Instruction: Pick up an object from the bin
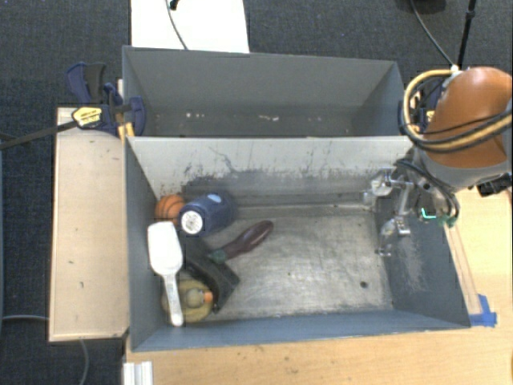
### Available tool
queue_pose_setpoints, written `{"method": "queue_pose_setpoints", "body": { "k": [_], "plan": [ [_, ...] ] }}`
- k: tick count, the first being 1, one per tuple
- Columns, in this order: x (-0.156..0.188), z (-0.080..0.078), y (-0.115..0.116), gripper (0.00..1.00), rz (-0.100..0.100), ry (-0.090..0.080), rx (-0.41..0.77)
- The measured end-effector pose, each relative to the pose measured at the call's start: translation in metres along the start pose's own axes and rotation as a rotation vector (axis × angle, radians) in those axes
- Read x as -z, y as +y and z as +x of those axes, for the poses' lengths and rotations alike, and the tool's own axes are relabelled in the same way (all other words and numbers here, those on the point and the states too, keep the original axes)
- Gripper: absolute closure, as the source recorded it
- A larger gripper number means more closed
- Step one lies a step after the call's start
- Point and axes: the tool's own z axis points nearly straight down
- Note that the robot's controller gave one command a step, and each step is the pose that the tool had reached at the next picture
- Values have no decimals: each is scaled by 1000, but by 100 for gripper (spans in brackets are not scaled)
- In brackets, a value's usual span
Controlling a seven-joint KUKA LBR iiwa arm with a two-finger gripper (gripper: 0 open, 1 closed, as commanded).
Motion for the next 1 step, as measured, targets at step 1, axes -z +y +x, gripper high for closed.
{"method": "queue_pose_setpoints", "body": {
  "k": [1],
  "plan": [
    [4,-2,0,0,1,-8,3]
  ]
}}
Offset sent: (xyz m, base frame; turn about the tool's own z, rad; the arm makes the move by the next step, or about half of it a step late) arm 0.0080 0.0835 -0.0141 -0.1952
